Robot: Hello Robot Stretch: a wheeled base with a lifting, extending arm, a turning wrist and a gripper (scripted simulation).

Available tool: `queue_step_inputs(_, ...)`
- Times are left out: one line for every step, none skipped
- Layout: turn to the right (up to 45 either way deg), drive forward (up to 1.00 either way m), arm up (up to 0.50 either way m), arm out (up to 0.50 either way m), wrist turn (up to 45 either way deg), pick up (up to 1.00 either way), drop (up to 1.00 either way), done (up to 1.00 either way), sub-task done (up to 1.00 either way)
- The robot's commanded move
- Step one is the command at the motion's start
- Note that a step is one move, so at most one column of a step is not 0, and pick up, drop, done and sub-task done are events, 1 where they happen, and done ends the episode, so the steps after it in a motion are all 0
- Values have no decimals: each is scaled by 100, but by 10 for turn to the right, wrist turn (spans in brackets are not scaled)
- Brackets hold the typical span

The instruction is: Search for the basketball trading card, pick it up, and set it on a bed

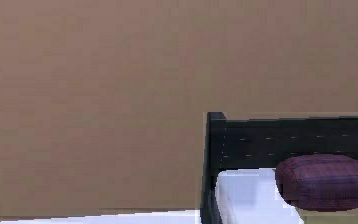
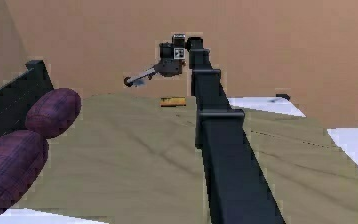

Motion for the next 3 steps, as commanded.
queue_step_inputs(0, 0, 0, 0, 450, 0, 0, 0, 0)
queue_step_inputs(0, 0, -26, 0, 0, 0, 0, 0, 0)
queue_step_inputs(0, 0, -32, 0, 0, 0, 0, 0, 0)
